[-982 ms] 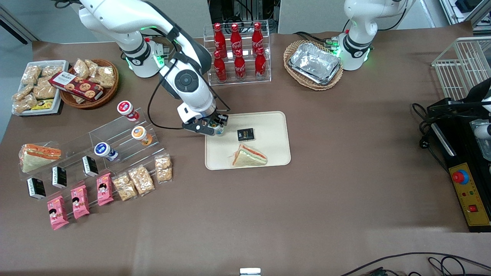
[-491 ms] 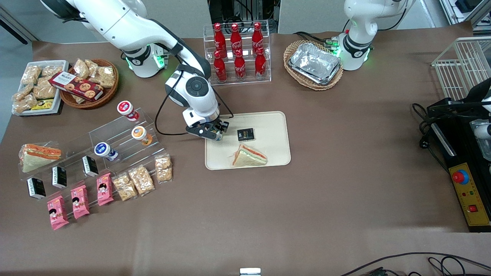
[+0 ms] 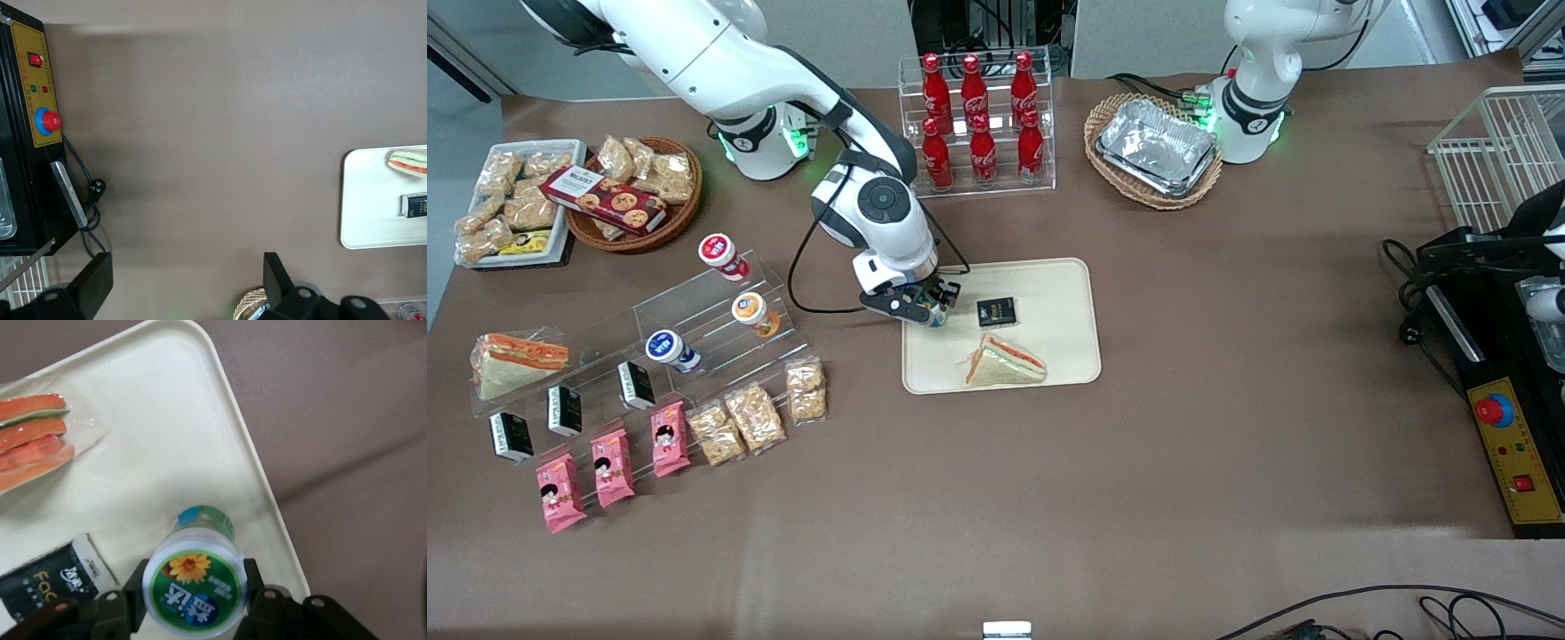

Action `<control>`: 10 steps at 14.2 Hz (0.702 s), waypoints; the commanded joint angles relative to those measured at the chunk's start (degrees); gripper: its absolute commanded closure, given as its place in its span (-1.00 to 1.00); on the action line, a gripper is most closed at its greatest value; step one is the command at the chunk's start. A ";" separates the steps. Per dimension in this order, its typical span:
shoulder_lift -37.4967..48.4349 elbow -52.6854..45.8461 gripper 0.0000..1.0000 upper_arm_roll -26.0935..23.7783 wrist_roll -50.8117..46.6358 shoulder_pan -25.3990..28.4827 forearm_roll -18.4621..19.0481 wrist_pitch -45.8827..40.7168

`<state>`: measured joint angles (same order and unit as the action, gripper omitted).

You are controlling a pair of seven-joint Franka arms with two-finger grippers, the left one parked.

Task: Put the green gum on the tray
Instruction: 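Lower the bottle onto the tray beside the black packet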

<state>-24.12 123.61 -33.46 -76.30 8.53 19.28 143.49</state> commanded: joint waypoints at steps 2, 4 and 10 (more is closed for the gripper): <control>-0.84 0.31 0.22 -0.29 -2.18 -0.18 1.73 1.62; -0.75 0.31 -0.99 -0.29 -2.27 -0.18 1.73 1.62; -0.67 0.31 -1.00 -0.29 -2.27 -0.18 1.73 1.62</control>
<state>-24.18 123.98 -33.46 -76.97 8.53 19.28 143.89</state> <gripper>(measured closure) 0.000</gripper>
